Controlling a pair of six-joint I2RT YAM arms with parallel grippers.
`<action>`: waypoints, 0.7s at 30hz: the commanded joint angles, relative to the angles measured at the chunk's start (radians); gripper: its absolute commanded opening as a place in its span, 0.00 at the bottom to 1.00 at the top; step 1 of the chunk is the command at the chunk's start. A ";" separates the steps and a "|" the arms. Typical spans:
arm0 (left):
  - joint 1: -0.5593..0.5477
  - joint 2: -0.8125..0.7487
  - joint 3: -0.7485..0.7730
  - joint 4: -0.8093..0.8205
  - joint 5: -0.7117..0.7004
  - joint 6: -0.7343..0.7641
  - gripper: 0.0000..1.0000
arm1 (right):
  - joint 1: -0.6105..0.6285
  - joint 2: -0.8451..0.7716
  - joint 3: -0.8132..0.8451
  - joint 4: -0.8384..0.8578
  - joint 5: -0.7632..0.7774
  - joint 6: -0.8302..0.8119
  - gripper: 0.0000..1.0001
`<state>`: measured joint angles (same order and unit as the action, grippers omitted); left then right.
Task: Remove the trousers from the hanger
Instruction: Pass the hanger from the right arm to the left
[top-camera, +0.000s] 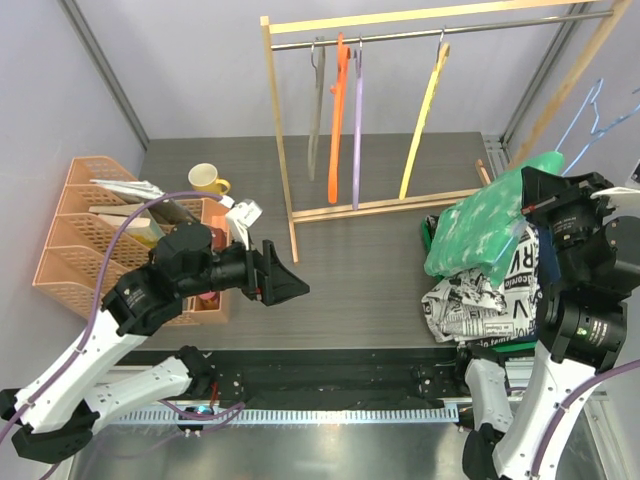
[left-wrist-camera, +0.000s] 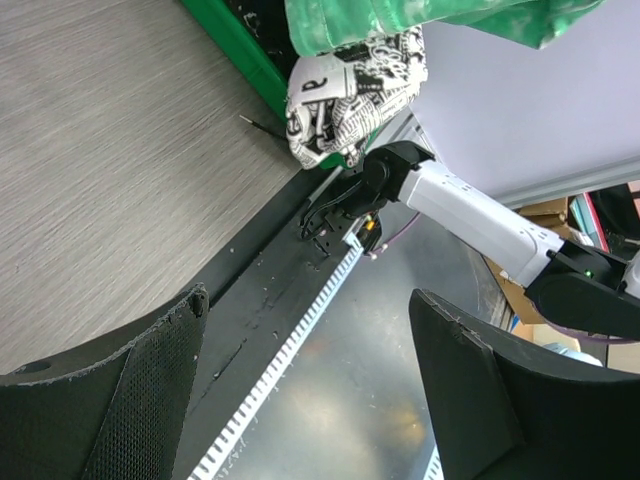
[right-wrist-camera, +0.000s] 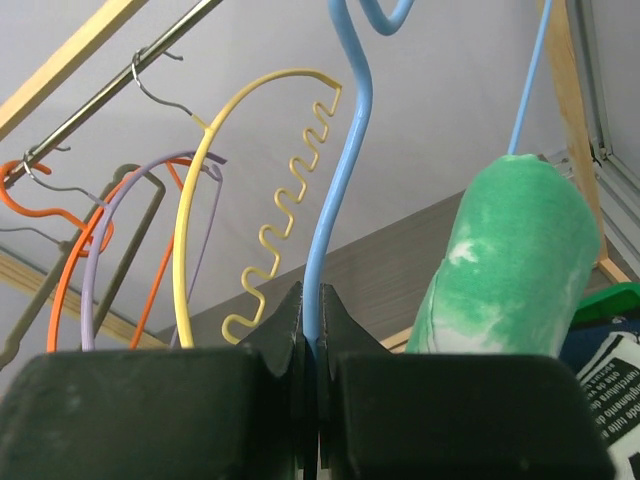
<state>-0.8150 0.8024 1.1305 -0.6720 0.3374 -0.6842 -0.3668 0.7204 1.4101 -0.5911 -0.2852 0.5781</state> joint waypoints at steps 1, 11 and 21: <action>0.005 -0.023 -0.006 0.037 0.015 -0.005 0.82 | -0.003 0.042 0.137 0.082 0.031 0.000 0.01; 0.005 0.004 0.015 0.041 0.032 0.020 0.82 | -0.003 0.200 0.455 -0.088 -0.132 0.011 0.01; 0.005 0.018 0.020 0.060 0.051 0.023 0.83 | -0.003 0.235 0.586 -0.110 -0.386 0.232 0.01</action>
<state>-0.8150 0.8249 1.1263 -0.6693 0.3599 -0.6739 -0.3672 0.9737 1.9377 -0.8108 -0.5182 0.6876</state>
